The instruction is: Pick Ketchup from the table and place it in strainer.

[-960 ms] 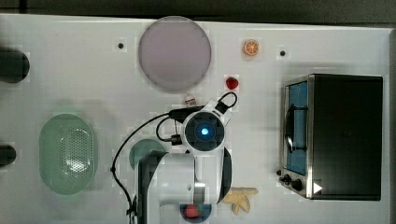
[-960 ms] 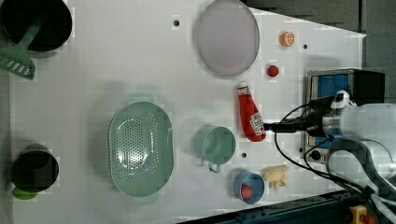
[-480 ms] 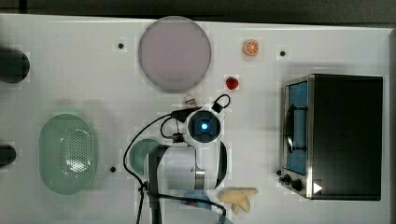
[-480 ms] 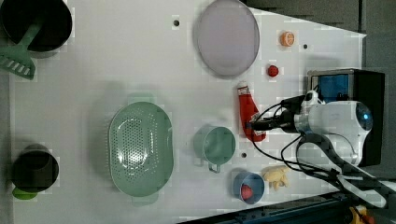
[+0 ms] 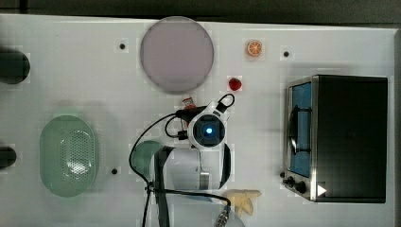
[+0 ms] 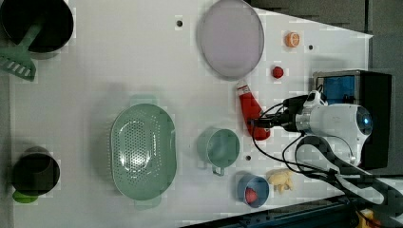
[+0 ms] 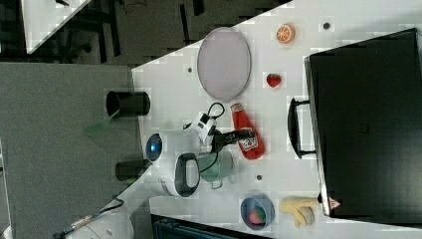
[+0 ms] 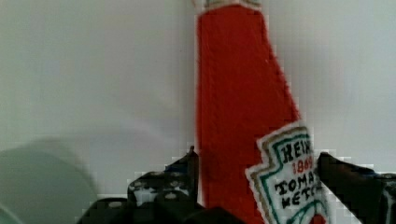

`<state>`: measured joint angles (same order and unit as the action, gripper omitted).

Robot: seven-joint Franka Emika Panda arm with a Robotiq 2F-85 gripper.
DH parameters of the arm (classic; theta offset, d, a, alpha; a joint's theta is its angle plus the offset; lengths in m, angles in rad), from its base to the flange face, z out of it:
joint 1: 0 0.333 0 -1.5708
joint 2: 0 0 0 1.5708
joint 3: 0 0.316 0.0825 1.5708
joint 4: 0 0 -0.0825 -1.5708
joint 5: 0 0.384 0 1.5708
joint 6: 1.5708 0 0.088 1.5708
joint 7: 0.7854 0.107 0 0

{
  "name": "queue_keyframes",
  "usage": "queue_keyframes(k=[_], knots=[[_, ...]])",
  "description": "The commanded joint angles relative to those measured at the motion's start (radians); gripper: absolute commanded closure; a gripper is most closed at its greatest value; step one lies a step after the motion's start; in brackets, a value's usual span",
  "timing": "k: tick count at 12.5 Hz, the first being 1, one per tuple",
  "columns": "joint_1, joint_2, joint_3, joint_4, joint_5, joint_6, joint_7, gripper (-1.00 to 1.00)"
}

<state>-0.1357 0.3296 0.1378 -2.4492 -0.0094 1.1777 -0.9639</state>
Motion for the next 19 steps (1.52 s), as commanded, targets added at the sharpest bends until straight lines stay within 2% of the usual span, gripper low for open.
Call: queue_keyframes(k=[1, 4, 6, 8, 11, 14, 16, 19], knots=[[0.003, 0.019, -0.001, 0.001, 0.004, 0.027, -0.037, -0.21], [0.003, -0.014, 0.0, 0.024, 0.004, 0.02, -0.036, -0.2], [0.003, -0.089, 0.0, 0.036, 0.004, -0.028, -0.036, -0.2], [0.003, -0.19, 0.01, 0.069, 0.004, -0.16, -0.033, -0.2], [0.007, -0.327, 0.031, 0.173, 0.005, -0.475, -0.023, -0.2], [0.013, -0.395, 0.071, 0.302, 0.014, -0.743, 0.002, -0.2], [0.024, -0.402, 0.12, 0.369, 0.049, -0.833, 0.046, -0.2], [0.048, -0.401, 0.227, 0.4, 0.074, -0.852, 0.203, -0.2]])
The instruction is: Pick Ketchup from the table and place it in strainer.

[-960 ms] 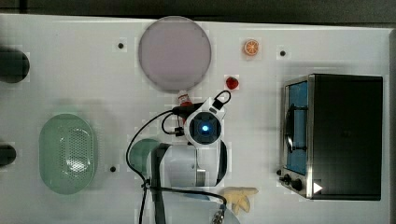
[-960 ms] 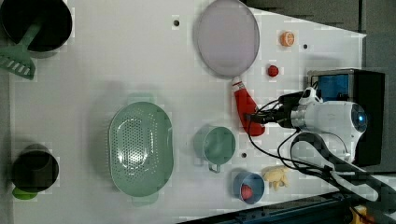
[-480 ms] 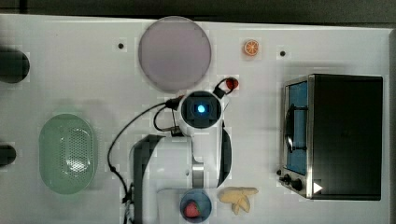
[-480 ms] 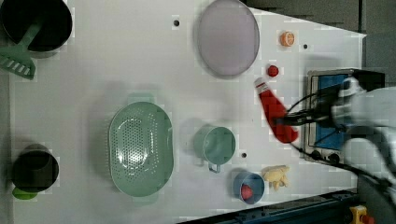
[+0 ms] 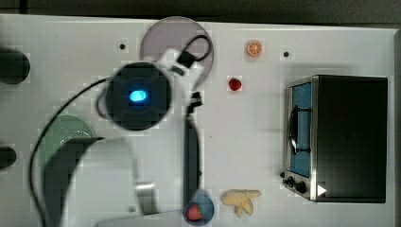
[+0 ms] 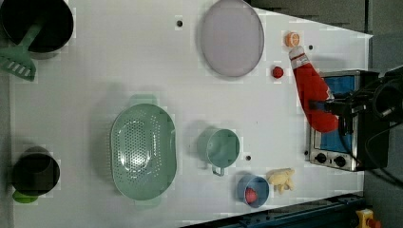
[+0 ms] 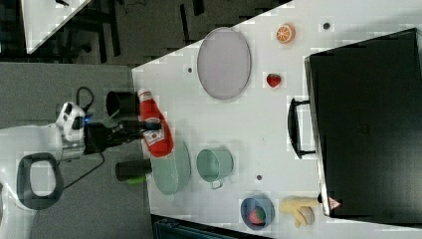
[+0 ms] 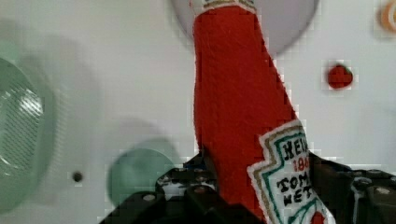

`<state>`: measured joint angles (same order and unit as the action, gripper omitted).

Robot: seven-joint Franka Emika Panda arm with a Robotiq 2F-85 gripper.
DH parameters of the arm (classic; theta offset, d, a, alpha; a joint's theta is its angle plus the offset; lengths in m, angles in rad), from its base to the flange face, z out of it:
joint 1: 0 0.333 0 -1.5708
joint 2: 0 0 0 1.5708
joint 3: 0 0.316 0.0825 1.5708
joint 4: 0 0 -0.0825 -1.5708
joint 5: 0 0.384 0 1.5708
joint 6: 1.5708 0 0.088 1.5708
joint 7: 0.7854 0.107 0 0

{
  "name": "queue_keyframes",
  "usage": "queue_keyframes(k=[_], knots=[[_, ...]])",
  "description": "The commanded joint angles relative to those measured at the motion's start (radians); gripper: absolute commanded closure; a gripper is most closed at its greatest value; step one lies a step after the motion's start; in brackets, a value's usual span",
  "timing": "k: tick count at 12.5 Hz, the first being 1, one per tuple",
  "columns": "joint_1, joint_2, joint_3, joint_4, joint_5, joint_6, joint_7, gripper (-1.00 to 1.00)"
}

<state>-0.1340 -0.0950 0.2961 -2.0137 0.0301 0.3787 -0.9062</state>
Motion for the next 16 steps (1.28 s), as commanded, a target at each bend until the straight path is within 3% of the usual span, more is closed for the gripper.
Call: queue_keyframes(k=[1, 5, 9, 15, 16], knots=[[0.054, 0.026, 0.11, -0.036, 0.036, -0.053, 0.224, -0.2], [0.082, 0.075, 0.292, -0.038, 0.04, -0.001, 0.563, -0.2], [0.097, 0.192, 0.442, -0.063, 0.038, 0.189, 0.841, -0.2], [0.13, 0.381, 0.486, -0.173, -0.1, 0.517, 0.97, -0.2], [0.13, 0.41, 0.484, -0.19, -0.112, 0.551, 0.973, -0.29]])
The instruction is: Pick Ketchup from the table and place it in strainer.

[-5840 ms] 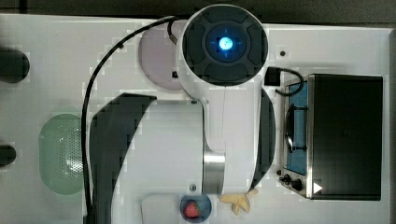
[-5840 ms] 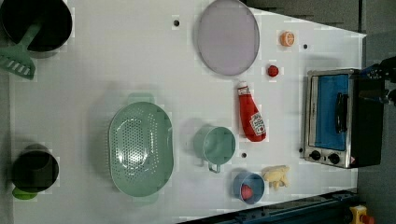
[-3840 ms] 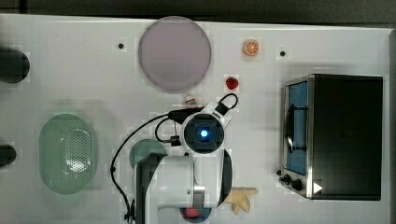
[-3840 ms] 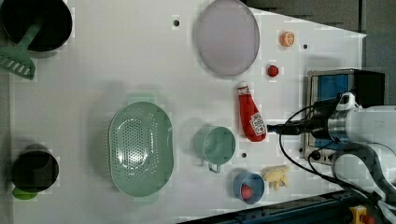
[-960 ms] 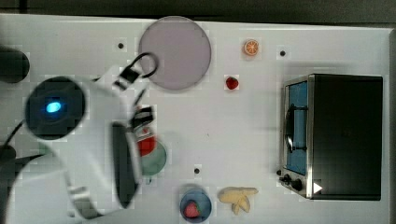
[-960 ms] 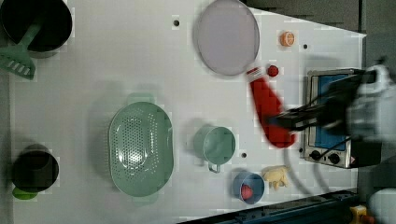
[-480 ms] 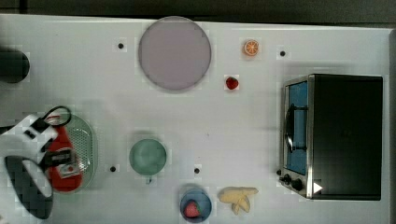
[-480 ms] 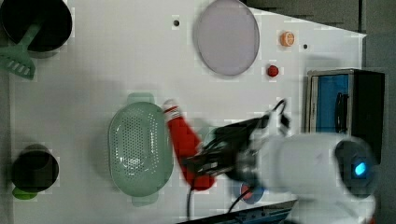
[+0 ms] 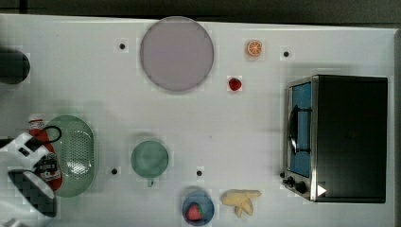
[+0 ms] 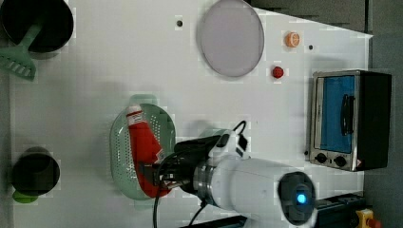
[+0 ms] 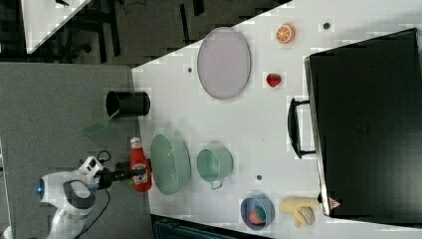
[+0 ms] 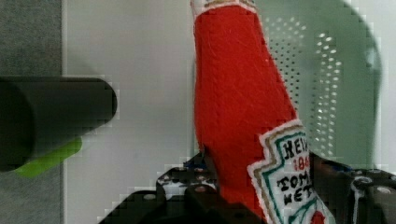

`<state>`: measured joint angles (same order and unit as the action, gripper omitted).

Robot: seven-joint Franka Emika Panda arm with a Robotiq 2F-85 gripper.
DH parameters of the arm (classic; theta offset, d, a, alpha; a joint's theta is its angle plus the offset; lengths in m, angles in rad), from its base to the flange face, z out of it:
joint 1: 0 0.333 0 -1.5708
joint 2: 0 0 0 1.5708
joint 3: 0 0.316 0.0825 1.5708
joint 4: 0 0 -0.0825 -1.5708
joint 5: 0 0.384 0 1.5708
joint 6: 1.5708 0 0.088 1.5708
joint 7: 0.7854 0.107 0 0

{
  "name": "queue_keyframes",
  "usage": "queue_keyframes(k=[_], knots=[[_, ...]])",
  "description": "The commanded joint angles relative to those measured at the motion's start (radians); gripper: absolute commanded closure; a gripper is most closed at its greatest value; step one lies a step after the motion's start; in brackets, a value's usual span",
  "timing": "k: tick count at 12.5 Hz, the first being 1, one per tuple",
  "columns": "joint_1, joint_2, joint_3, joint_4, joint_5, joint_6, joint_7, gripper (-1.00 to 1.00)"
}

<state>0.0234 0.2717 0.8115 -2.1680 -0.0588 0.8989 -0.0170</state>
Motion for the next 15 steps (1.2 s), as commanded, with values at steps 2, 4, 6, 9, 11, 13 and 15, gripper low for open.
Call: queue_keyframes(k=[2, 4, 6, 9, 11, 13, 15], knots=[[-0.027, 0.092, -0.037, -0.05, -0.025, 0.091, 0.087, -0.72], [-0.028, 0.097, -0.037, -0.045, -0.025, 0.123, 0.087, -1.0], [-0.046, 0.054, -0.037, -0.033, -0.024, 0.12, 0.101, -1.0], [-0.132, -0.075, -0.045, -0.018, -0.018, 0.118, 0.109, -1.0], [-0.199, -0.161, -0.08, 0.005, -0.003, 0.099, 0.109, -1.0], [-0.259, -0.238, -0.145, 0.036, 0.004, -0.022, 0.109, -1.0], [-0.3, -0.297, -0.235, 0.092, 0.004, -0.178, 0.1, -1.0]])
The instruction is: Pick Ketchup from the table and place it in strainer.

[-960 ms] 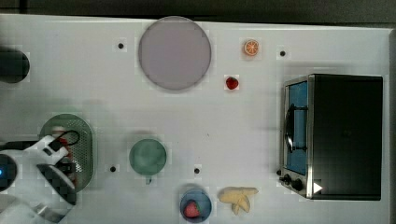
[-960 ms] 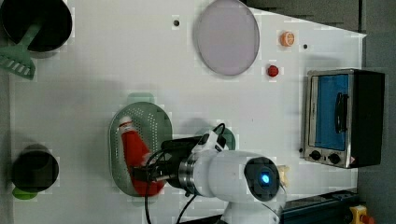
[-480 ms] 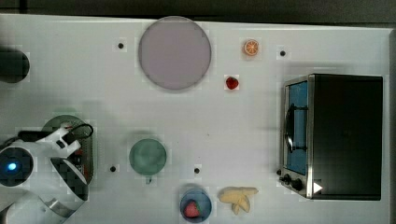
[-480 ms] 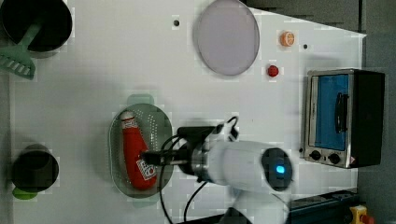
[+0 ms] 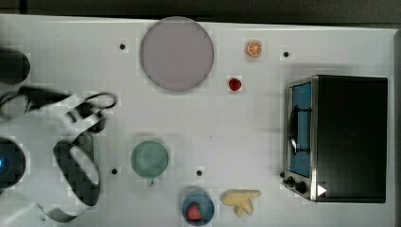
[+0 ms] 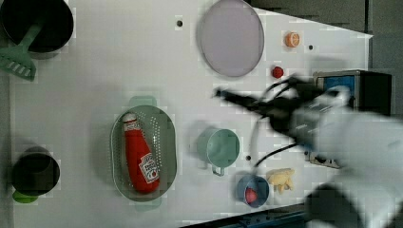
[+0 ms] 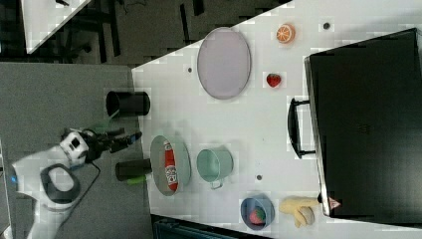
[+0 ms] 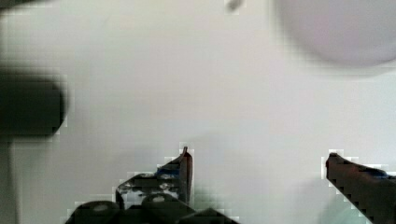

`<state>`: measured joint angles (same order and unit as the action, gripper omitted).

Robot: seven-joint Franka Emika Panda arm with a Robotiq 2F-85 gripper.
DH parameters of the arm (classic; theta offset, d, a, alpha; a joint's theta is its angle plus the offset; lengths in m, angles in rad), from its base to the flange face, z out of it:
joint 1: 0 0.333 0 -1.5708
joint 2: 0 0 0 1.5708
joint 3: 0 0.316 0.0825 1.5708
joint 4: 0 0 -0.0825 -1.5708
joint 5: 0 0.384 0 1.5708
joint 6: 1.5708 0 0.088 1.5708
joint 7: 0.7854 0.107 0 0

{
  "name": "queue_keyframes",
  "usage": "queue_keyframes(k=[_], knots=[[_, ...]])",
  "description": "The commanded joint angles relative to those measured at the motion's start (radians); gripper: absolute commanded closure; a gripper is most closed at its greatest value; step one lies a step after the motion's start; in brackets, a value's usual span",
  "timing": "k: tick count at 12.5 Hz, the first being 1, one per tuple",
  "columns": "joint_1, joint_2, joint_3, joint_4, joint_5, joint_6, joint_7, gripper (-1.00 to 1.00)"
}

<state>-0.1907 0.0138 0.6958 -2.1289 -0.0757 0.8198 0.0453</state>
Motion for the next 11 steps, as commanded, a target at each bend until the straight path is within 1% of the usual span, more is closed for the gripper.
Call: queue_keyframes(k=[1, 3, 5, 8, 11], knots=[[-0.096, -0.06, -0.166, 0.088, 0.021, -0.187, 0.023, -1.0], [-0.101, -0.087, -0.261, 0.161, 0.025, -0.363, -0.017, -1.0], [-0.102, -0.097, -0.344, 0.235, 0.039, -0.492, -0.063, -1.0], [-0.102, -0.098, -0.429, 0.31, 0.068, -0.594, -0.103, -1.0], [-0.102, -0.098, -0.466, 0.337, 0.072, -0.682, -0.07, -1.0]])
